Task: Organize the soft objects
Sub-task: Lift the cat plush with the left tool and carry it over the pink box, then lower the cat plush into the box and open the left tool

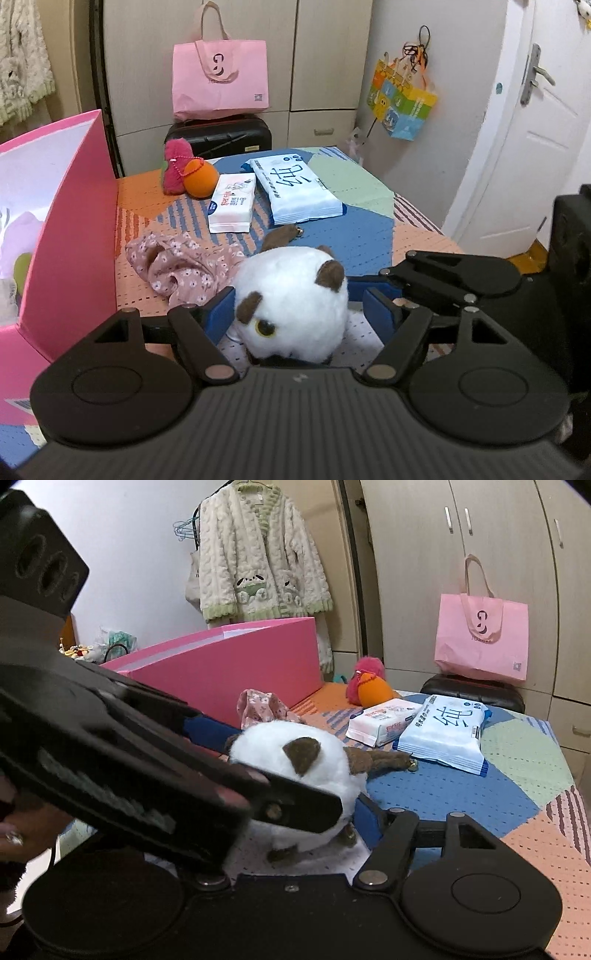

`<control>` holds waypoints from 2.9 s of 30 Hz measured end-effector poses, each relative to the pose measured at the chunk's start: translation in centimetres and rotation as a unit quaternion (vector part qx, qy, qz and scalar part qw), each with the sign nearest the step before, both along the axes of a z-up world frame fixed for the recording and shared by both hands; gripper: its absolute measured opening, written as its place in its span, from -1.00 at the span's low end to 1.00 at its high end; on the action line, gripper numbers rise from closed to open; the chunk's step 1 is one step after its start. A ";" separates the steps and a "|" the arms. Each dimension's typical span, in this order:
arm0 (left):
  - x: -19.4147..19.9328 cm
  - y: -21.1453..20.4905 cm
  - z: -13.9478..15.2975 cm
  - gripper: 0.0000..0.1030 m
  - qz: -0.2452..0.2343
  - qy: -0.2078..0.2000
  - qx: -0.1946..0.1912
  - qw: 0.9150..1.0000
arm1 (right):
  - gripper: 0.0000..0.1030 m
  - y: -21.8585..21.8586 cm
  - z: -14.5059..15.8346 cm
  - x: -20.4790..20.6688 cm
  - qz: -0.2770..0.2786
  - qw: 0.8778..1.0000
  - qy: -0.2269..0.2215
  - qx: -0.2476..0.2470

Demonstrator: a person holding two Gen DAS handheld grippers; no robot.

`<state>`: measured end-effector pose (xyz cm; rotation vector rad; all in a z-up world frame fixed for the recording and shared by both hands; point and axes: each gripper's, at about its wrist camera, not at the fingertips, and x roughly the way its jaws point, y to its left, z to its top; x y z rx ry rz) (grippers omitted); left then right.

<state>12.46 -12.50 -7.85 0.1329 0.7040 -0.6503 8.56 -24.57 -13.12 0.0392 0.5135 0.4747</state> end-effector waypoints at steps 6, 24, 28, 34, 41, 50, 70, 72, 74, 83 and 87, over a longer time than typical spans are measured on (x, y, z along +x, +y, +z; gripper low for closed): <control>-1.3 0.1 1.3 0.37 -0.004 -0.011 -0.001 1.000 | 0.39 0.2 1.0 -0.8 -0.010 1.000 0.000 -0.007; -6.1 2.0 6.4 0.36 -0.029 0.022 -0.013 0.999 | 0.40 2.1 7.3 -6.7 -0.016 0.998 -0.003 -0.067; -6.9 3.2 7.0 0.36 -0.037 0.048 -0.004 0.998 | 0.40 3.2 8.2 -7.9 -0.007 0.997 0.016 -0.077; -7.7 6.1 8.2 0.35 -0.031 0.075 0.006 0.997 | 0.40 5.0 9.6 -9.3 0.032 0.996 0.009 -0.078; -9.5 9.2 9.7 0.33 -0.001 0.082 0.025 0.996 | 0.40 7.5 10.9 -9.6 0.091 0.993 0.010 -0.075; -10.2 13.6 11.4 0.33 0.035 0.086 0.023 0.995 | 0.40 10.9 12.6 -8.8 0.157 0.986 0.036 -0.054; -2.0 18.8 14.5 0.31 0.065 0.033 -0.036 0.997 | 0.42 15.5 16.9 -0.4 0.163 0.984 0.005 -0.070; -0.5 19.2 14.4 0.31 0.065 0.034 -0.044 0.996 | 0.42 15.9 17.0 1.0 0.159 0.985 0.008 -0.071; 0.8 19.5 14.3 0.31 0.065 0.035 -0.050 0.996 | 0.42 16.2 16.9 2.4 0.154 0.985 0.013 -0.072; 8.4 19.5 13.2 0.31 0.065 0.034 -0.059 0.996 | 0.42 17.0 16.2 8.7 0.151 0.983 -0.004 -0.108; 12.3 19.3 11.4 0.31 0.078 0.054 -0.068 0.993 | 0.42 17.0 15.0 12.6 0.165 0.977 -0.001 -0.131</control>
